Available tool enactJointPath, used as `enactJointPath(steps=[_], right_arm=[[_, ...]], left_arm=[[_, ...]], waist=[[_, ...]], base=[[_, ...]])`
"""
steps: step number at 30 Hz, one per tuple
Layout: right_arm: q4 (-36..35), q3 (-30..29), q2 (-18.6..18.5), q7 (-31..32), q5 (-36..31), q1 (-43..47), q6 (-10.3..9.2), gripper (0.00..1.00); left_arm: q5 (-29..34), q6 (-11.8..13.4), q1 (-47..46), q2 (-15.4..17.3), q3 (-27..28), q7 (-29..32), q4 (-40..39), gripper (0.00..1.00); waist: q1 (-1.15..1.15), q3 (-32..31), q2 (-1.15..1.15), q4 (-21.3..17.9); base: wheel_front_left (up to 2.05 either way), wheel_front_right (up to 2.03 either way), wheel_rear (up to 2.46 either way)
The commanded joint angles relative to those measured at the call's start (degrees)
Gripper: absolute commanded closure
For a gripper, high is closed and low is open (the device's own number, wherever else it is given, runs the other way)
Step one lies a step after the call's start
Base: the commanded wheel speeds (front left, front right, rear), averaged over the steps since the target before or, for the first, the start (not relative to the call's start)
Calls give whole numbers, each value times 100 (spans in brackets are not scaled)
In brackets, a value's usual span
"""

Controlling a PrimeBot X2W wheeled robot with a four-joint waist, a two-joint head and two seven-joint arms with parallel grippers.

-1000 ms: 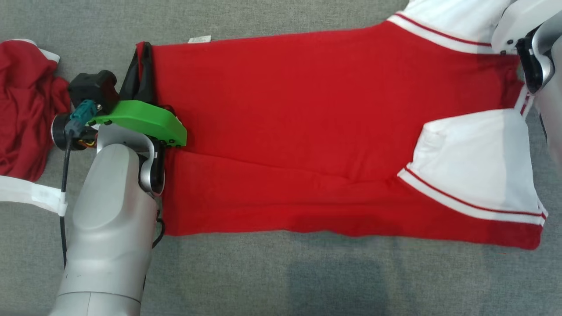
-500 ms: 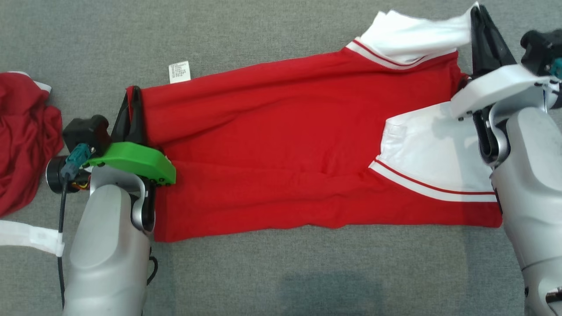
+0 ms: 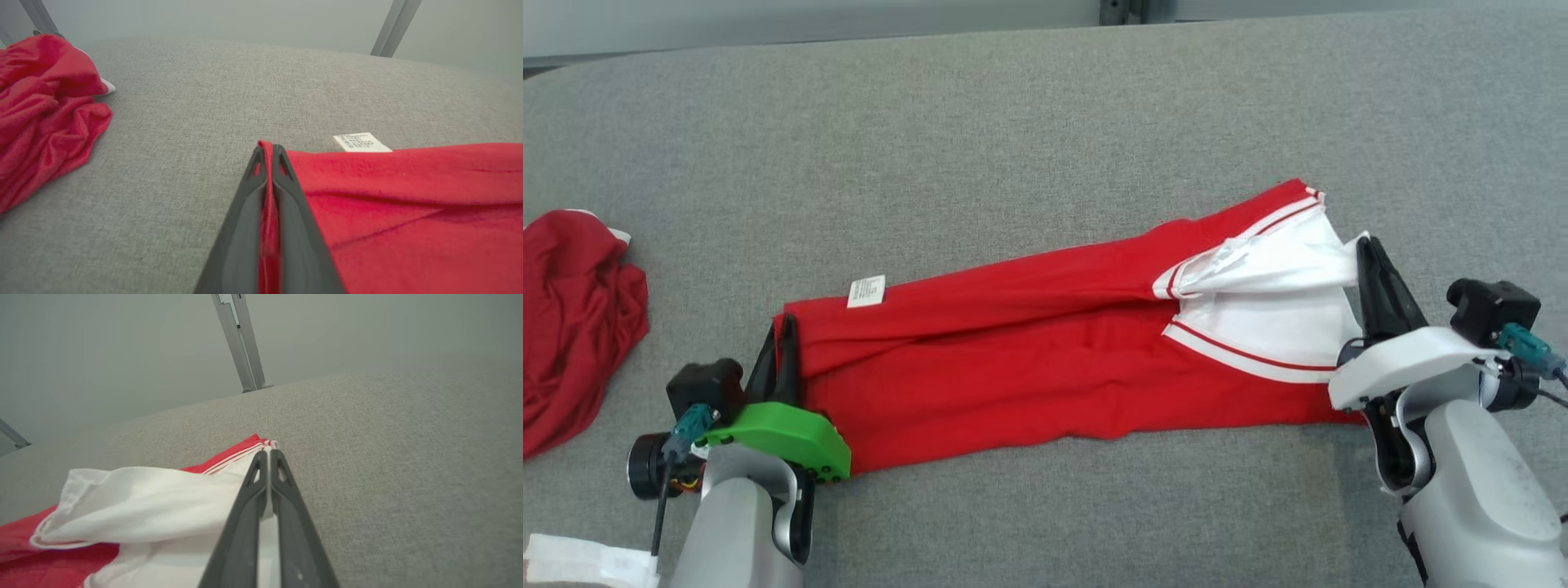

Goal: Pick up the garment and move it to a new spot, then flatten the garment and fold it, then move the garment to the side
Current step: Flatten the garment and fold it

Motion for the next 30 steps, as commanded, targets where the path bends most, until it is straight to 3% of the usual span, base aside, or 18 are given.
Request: enactJointPath(steps=[1, 3, 4, 5, 6, 7, 8, 9, 18, 30], right_arm=[[45, 11, 16, -16, 21, 152, -11, 100], [133, -21, 66, -16, 60, 292, -11, 100], [201, -8, 73, -16, 29, 347, -11, 100], [263, 6, 78, -16, -7, 380, -11, 100], [325, -40, 98, -16, -24, 400, -11, 100], [374, -71, 123, -16, -26, 410, -11, 71], [431, -106, 175, -16, 8, 427, -11, 30], [458, -147, 208, -16, 34, 437, -11, 0], [453, -258, 310, -16, -67, 338, -10, 0], [2195, -50, 239, 44, -113, -245, -6, 0]], left_arm=[[-24, 32, 169, 36, 35, 3, 31, 100], [-68, 56, 306, 34, -27, 3, 96, 100], [-71, 66, 367, 35, -51, 3, 130, 89], [-81, 86, 415, 35, -63, 2, 150, 63], [-89, 126, 475, 36, -56, 3, 172, 17], [-86, 139, 529, 36, -64, 2, 190, 0], [-116, 179, 587, 36, -51, 3, 179, 0], [-123, 221, 640, 37, -33, 3, 140, 0], [-342, 516, 1314, 31, -118, 3, -522, 0], [-456, 605, 1322, 31, -438, 2, -737, 0]], waist=[[0, -203, 0, -118], [0, -277, 0, -124], [0, -309, 0, -126], [0, -341, 0, -123], [0, -370, 0, -125], [0, -390, 0, -125], [0, -411, 0, -123], [0, -436, 0, -119], [0, -557, 0, 30], [0, -421, 0, 486]], base=[[0, 0, 0], [0, 0, 0], [0, 0, 0], [0, 0, 0], [0, 0, 0], [0, 0, 0], [0, 0, 0], [0, 0, 0], [0, 0, 0], [0, 0, 0]])
